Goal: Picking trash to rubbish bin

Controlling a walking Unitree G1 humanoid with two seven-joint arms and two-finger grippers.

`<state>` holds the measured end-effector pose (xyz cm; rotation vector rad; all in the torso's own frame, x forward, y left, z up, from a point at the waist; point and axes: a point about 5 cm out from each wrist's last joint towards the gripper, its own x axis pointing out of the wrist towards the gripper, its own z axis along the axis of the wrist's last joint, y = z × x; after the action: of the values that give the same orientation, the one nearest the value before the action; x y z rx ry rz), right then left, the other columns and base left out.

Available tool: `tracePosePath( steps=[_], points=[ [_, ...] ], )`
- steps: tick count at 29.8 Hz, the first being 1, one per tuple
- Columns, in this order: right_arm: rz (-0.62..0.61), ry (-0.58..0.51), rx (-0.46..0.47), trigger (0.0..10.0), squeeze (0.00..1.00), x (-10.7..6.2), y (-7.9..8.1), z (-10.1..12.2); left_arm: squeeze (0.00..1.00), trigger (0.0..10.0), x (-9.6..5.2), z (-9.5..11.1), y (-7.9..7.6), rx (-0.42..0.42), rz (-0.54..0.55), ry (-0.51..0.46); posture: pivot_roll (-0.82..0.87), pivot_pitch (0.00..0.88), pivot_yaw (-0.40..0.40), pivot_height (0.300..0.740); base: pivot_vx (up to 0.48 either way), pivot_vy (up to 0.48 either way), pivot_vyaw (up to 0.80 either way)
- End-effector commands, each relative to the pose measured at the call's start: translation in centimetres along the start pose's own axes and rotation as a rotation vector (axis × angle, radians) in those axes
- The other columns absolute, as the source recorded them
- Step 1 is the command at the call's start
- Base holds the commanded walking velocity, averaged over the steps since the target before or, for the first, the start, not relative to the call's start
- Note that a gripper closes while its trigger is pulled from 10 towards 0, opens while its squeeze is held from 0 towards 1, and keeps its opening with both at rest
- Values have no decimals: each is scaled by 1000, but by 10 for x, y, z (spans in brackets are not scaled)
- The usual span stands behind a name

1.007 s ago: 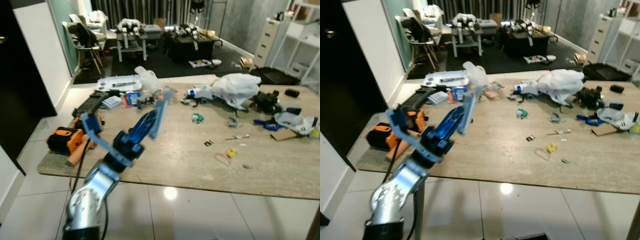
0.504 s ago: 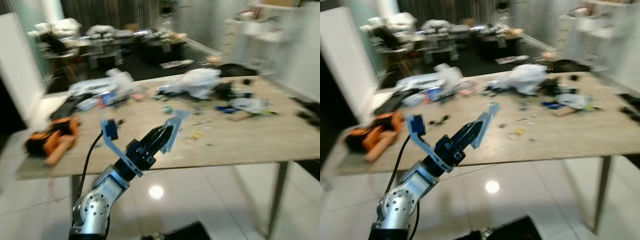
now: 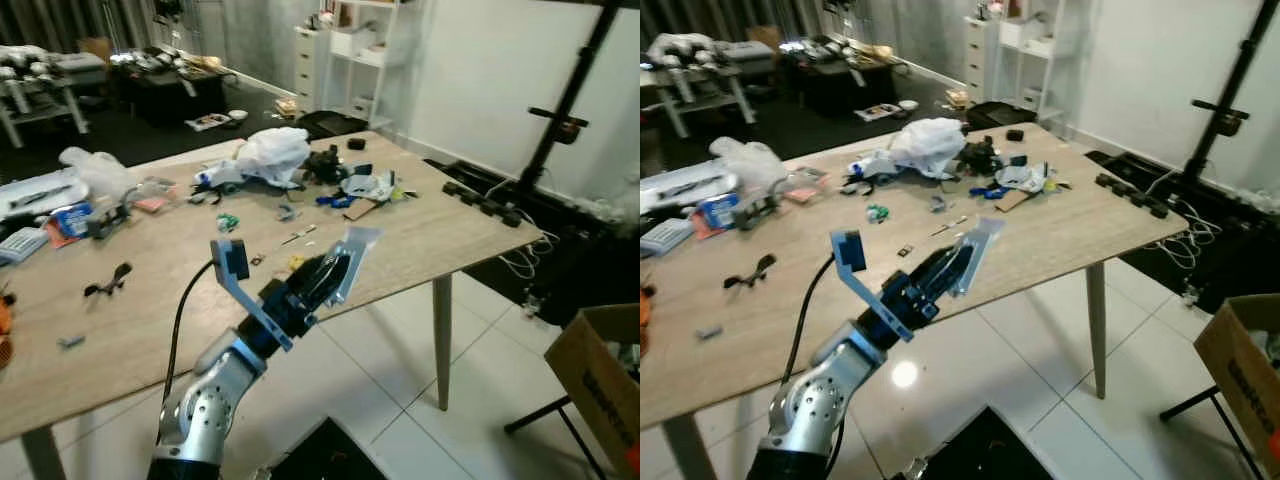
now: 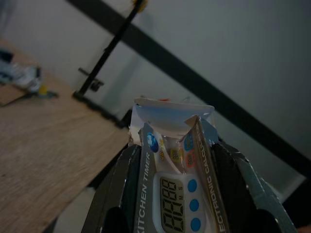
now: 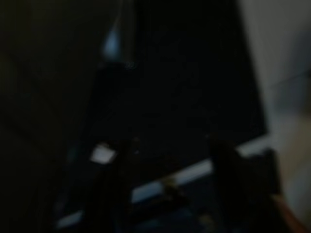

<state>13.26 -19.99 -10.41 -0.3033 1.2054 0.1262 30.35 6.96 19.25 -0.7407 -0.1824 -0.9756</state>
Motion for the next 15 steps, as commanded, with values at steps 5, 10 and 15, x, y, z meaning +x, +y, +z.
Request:
tracePosePath(
  steps=[5,10,15],
  points=[
    [16,11,-17,10000,0,0,3,-2,0,10000,2,-6,1,2,26,3,-133,96,62,740,0,0,-800],
    [21,13,-22,10000,0,0,5,-2,0,10000,0,-6,3,13,40,-3,-129,96,59,740,0,0,-800],
    [23,15,-28,10000,0,0,5,-2,0,10000,-1,-7,3,29,45,0,-126,93,55,740,0,0,-800]
  ],
)
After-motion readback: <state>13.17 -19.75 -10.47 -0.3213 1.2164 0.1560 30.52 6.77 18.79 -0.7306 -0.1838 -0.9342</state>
